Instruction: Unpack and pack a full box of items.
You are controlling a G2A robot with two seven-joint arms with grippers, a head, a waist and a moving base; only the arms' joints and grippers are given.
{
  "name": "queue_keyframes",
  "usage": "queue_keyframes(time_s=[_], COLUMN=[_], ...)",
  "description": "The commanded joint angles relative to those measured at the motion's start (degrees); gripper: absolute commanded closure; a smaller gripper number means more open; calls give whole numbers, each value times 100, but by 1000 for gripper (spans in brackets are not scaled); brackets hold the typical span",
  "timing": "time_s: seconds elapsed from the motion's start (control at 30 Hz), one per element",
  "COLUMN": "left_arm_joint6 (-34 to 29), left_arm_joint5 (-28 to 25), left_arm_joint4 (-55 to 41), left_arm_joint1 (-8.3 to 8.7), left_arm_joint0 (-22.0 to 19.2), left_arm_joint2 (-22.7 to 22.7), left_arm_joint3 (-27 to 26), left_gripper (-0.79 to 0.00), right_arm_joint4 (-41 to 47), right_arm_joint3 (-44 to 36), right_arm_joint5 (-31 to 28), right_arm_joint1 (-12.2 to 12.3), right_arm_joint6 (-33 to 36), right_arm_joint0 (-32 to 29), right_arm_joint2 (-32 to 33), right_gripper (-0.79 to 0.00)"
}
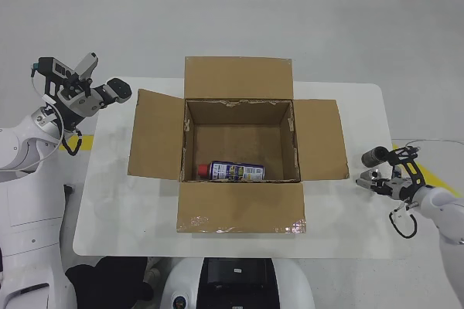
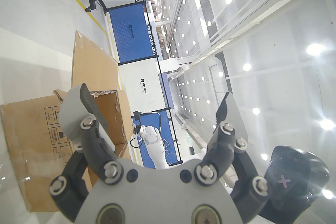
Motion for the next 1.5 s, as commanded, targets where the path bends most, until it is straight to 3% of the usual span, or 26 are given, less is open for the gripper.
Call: queue_keyframes(time_s=[0.0, 0.13, 0.3, 0.47, 0.63, 0.7, 0.93, 1.47], left_arm_joint6=[0, 0, 0, 0, 0, 0, 0, 0], left_arm_joint5=[0, 0, 0, 0, 0, 0, 0, 0], left_arm_joint4=[0, 0, 0, 0, 0, 0, 0, 0], left_arm_joint1=[0, 0, 0, 0, 0, 0, 0, 0], left_arm_joint0=[0, 0, 0, 0, 0, 0, 0, 0], left_arm_joint2=[0, 0, 0, 0, 0, 0, 0, 0], left_arm_joint3=[0, 0, 0, 0, 0, 0, 0, 0], left_gripper=[-785, -785, -785, -785, -785, -785, -785, -785], right_arm_joint4=[-1, 0, 21, 36, 29, 11, -16, 516], right_arm_joint3=[38, 105, 199, 266, 303, 308, -2, -1515], right_arm_joint5=[8, 10, -1, 2, -1, 8, -112, 213], right_arm_joint1=[3, 11, 21, 35, 54, 63, 120, 214], right_arm_joint6=[-14, -20, -19, -15, -7, -4, 124, 290], right_arm_joint0=[25, 80, 162, 231, 255, 249, 42, -1012], right_arm_joint2=[-30, -87, -156, -192, -186, -169, 36, 1371], right_gripper=[-665, -582, -391, -329, -160, 0, 0, 0])
